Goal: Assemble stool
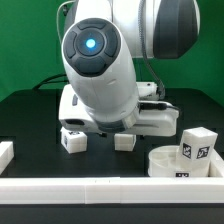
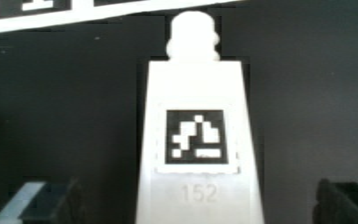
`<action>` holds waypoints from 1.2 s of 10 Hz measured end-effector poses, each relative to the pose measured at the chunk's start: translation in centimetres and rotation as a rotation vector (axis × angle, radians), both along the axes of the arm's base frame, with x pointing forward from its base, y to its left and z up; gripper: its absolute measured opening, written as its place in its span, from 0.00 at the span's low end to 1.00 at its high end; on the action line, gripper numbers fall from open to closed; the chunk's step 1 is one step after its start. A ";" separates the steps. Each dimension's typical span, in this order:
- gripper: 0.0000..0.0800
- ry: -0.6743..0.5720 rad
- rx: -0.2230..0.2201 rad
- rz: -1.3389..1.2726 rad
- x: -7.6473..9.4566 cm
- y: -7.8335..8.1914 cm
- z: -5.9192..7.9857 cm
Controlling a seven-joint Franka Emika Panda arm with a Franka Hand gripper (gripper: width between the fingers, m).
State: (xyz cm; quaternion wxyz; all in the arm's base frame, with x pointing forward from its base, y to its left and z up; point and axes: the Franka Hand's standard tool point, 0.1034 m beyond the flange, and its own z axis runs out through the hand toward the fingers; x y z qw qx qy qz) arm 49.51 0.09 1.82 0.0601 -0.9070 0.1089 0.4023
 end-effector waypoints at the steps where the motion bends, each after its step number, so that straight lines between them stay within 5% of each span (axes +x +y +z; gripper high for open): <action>1: 0.81 -0.002 -0.002 -0.001 -0.1 -0.1 -0.3; 5: 0.78 -0.003 -0.006 -0.005 -0.5 -0.2 -0.9; 6: 0.55 0.001 -0.006 -0.004 -0.7 -0.2 -1.0; 9: 0.42 0.003 -0.006 -0.004 -0.8 -0.1 -1.0; 11: 0.42 -0.013 -0.003 -0.001 0.1 -0.1 0.1; 12: 0.42 -0.008 0.009 0.005 0.7 0.0 1.8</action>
Offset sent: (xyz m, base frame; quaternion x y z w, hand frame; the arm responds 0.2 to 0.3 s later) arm -0.0023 -0.0016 -0.0068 -0.0003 0.0066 -0.0021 1.0000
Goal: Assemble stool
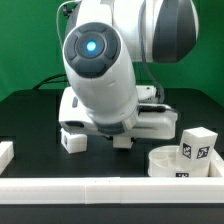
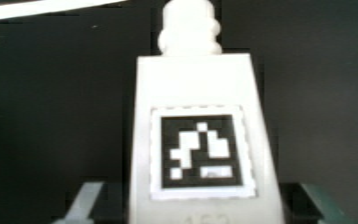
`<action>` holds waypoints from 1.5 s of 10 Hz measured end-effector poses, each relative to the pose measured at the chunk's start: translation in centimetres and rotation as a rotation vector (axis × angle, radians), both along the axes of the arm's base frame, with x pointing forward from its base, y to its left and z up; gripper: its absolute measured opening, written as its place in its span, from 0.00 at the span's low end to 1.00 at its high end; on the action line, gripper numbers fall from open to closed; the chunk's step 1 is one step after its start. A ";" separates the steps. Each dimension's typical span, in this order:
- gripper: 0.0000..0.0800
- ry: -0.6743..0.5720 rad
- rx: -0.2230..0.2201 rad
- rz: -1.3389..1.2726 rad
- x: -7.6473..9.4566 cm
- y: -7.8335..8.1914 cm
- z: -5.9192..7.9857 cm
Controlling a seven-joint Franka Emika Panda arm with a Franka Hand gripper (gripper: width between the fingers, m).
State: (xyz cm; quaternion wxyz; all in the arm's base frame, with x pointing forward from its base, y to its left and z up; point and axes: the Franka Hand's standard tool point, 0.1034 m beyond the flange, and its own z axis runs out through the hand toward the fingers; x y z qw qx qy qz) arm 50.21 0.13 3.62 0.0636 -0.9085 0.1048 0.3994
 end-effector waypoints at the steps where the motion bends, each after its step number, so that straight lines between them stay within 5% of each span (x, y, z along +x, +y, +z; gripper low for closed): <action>1: 0.42 0.015 0.013 0.004 0.7 0.1 2.0; 4: 0.42 0.001 0.030 0.011 2.8 0.2 5.8; 8: 0.42 -0.019 0.023 0.009 3.0 0.1 5.0; 10: 0.42 -0.193 0.007 0.019 5.6 0.0 5.4; 14: 0.42 -0.495 -0.045 0.028 9.3 0.5 8.8; 15: 0.42 -0.573 -0.065 0.021 9.1 0.5 8.6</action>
Offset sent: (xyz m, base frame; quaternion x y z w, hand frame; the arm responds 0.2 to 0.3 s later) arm 0.0246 0.0046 0.0486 0.0086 -0.0302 -0.0027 0.9995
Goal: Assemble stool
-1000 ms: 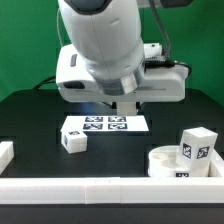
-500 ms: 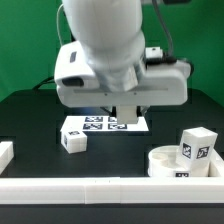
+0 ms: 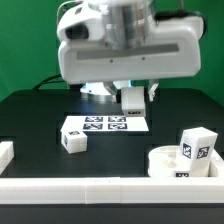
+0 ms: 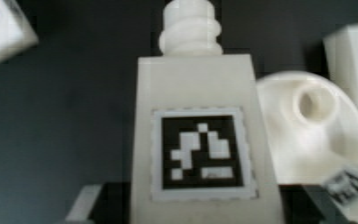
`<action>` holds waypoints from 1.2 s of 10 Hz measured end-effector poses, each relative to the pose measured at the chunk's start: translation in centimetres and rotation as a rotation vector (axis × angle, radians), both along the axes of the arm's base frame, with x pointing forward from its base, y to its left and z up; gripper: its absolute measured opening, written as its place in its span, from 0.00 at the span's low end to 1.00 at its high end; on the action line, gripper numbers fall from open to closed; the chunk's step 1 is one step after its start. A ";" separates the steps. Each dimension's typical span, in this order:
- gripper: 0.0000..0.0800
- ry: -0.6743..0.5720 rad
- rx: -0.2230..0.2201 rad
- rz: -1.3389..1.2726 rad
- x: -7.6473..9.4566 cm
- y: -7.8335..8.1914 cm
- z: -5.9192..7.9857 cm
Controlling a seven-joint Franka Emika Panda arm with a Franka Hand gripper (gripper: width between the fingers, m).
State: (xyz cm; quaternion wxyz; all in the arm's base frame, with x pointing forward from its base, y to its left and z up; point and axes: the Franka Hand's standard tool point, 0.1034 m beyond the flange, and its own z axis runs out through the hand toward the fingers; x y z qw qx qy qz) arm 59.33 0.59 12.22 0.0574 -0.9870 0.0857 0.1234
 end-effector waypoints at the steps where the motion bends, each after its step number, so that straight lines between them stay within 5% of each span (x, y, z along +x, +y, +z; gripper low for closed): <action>1: 0.42 -0.062 -0.014 -0.007 0.0 -0.1 -0.2; 6: 0.42 -0.437 -0.098 -0.003 2.4 0.4 0.4; 12: 0.42 -0.868 -0.194 0.020 2.8 1.7 0.8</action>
Offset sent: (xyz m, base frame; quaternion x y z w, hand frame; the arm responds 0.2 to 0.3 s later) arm 0.0000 0.0000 0.0000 0.0000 0.1938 0.0000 0.9810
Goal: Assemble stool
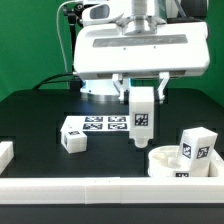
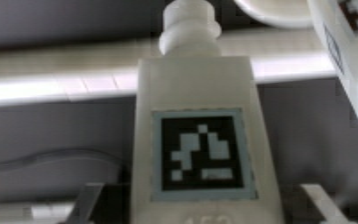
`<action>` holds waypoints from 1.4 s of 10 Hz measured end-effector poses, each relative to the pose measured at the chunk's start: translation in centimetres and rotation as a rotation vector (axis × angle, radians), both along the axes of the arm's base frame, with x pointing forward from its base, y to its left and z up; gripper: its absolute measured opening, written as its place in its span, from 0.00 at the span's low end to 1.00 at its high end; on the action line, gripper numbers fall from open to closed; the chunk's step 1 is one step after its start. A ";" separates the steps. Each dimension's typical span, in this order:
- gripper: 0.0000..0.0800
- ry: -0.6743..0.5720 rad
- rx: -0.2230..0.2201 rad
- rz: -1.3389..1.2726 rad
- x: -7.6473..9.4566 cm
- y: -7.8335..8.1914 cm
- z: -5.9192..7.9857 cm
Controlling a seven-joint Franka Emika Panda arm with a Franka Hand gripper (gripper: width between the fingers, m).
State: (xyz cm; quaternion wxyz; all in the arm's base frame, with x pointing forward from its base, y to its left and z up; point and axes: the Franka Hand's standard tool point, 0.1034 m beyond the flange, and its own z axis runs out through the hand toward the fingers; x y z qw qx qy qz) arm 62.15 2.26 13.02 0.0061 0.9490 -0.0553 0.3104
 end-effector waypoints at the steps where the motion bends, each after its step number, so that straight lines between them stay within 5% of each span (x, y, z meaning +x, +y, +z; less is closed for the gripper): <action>1: 0.42 0.015 -0.004 0.016 -0.4 0.7 -0.5; 7: 0.42 0.005 -0.012 0.031 -0.9 1.3 -0.6; 14: 0.42 0.035 -0.006 0.050 -2.9 3.0 -2.9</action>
Offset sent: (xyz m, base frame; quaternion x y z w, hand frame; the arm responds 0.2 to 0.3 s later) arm 0.0000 0.0000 0.0000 0.0000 0.0000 0.0000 1.0000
